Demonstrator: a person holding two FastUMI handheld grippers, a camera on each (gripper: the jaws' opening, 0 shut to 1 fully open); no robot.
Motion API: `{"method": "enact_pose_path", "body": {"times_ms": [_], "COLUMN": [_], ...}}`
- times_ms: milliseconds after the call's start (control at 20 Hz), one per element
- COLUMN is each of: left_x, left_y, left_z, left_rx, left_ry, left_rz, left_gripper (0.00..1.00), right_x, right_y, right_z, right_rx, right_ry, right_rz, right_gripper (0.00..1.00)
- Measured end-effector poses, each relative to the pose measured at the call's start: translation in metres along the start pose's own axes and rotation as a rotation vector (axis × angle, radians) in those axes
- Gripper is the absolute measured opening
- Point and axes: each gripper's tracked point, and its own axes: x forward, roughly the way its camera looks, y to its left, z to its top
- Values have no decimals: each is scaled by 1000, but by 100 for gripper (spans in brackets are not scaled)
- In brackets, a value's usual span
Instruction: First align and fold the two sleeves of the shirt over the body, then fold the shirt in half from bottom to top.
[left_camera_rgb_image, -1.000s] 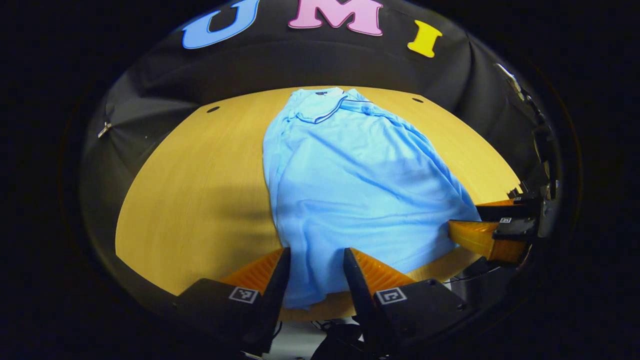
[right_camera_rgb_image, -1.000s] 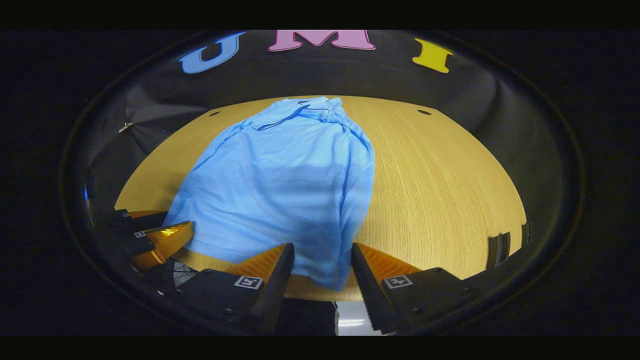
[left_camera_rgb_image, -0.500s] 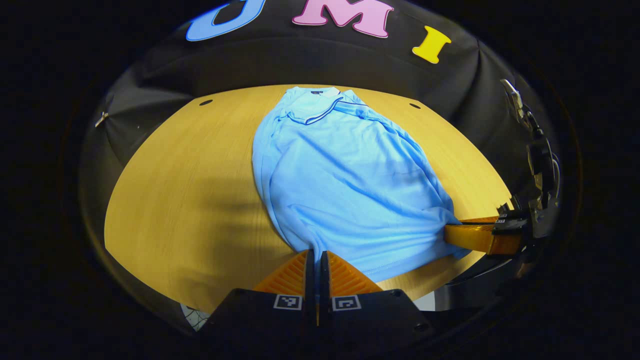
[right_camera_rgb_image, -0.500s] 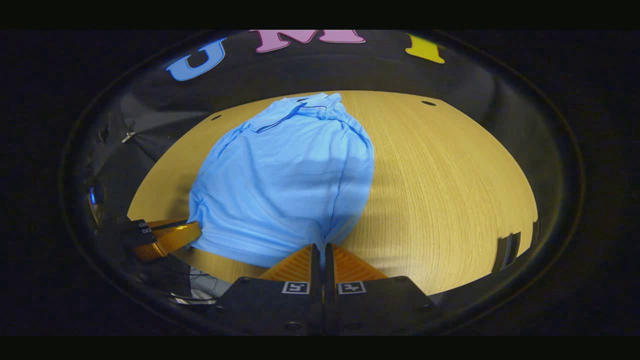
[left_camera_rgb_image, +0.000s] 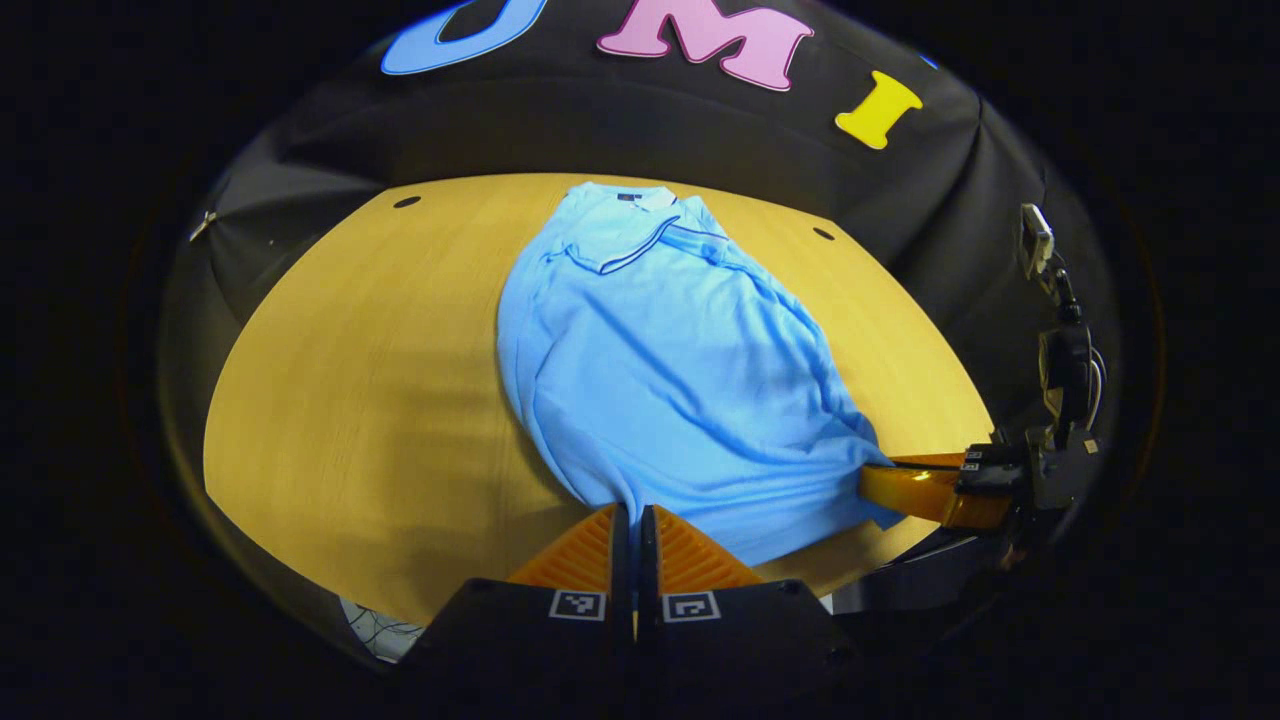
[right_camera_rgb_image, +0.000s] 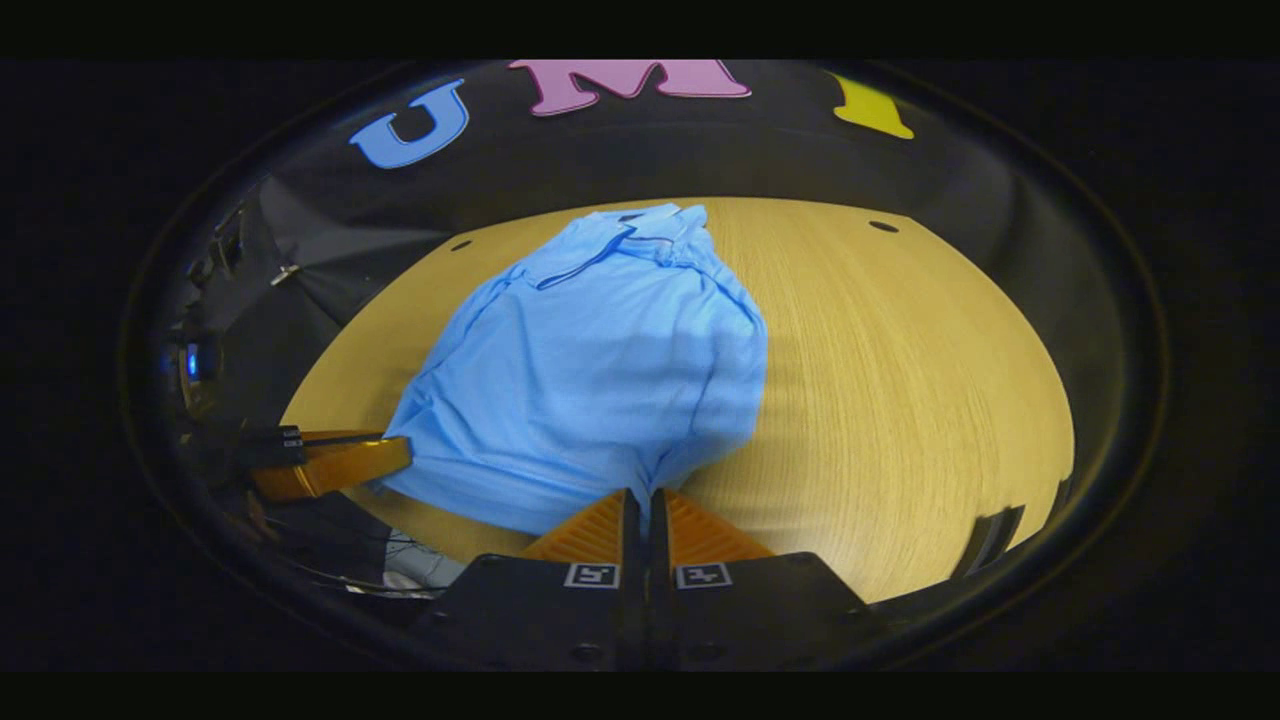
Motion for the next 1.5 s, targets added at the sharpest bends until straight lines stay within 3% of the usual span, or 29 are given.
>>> {"method": "enact_pose_path", "body": {"times_ms": [250,400,450,500,600,650,750,900,1000,1100,1200,1300,1350,1400,1500], "left_x": [-3,5,8,12,25,30,41,60,76,94,112,136,151,165,197], "left_y": [-4,2,5,8,14,17,22,32,39,47,52,61,67,74,88], "left_z": [77,129,146,162,189,201,231,284,321,358,390,413,423,431,440], "left_rx": [40,-10,-33,-49,-53,-40,-20,14,39,70,83,90,91,97,125], "left_ry": [-111,-167,-185,-200,-219,-225,-245,-293,-322,-351,-371,-369,-365,-365,-363], "left_rz": [-10,-10,-10,-11,-6,-1,1,12,25,44,46,47,50,61,80], "left_gripper": [6,6,6,6,6,6,6,6,11,6,6,6,6,6,6], "right_x": [11,27,33,37,45,50,59,79,96,113,133,158,171,184,211], "right_y": [-1,-11,-12,-15,-19,-20,-20,-19,-20,-24,-29,-36,-37,-39,-41], "right_z": [65,114,132,148,186,205,241,300,333,364,389,412,421,430,442], "right_rx": [-41,-9,6,8,-6,-11,-16,-24,-30,-27,-29,-32,-31,-35,-49], "right_ry": [-106,-174,-194,-211,-253,-274,-312,-375,-413,-442,-457,-458,-454,-453,-449], "right_rz": [8,-9,-5,-5,0,6,9,15,17,17,7,-4,-4,-9,-24], "right_gripper": [6,6,11,0,0,11,12,0,11,0,0,12,5,11,7]}}
